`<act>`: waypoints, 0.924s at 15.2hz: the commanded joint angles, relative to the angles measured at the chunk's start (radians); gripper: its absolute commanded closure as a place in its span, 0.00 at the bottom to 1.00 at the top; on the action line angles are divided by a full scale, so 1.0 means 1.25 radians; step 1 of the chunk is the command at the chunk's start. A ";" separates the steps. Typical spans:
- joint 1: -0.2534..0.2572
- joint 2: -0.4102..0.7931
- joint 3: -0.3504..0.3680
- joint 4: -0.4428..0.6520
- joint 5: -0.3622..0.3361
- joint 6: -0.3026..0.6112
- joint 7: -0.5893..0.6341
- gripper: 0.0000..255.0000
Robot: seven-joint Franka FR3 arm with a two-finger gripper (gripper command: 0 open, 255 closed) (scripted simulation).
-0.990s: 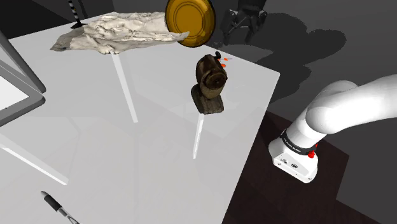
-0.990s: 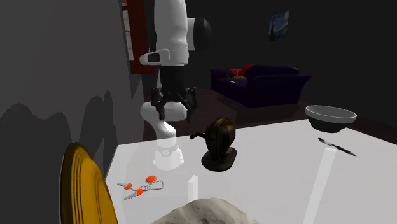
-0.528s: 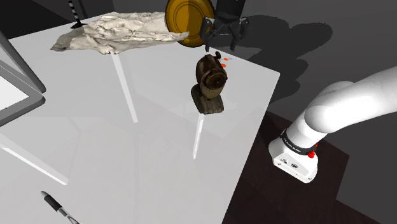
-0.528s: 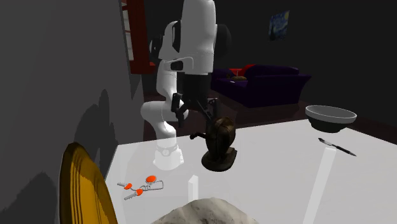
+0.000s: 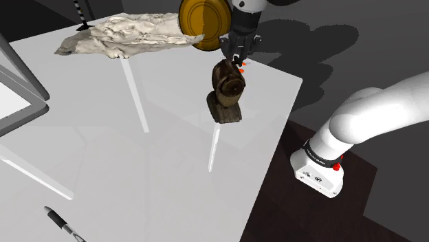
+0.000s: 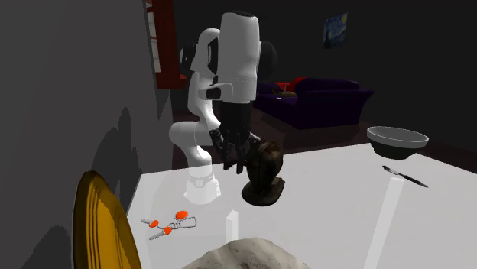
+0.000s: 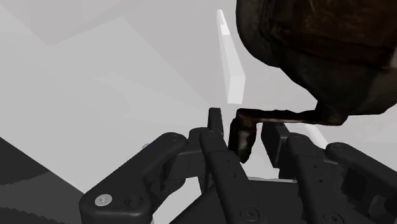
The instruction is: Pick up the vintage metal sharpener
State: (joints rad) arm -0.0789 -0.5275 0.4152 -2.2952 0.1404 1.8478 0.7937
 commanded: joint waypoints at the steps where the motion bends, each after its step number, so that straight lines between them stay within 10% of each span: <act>1: 0.000 0.000 0.000 -0.001 0.000 0.001 0.000 1.00; 14: -0.003 0.000 -0.008 0.062 -0.006 -0.062 -0.001 1.00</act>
State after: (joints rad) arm -0.0831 -0.5252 0.4056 -2.2296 0.1332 1.7832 0.7911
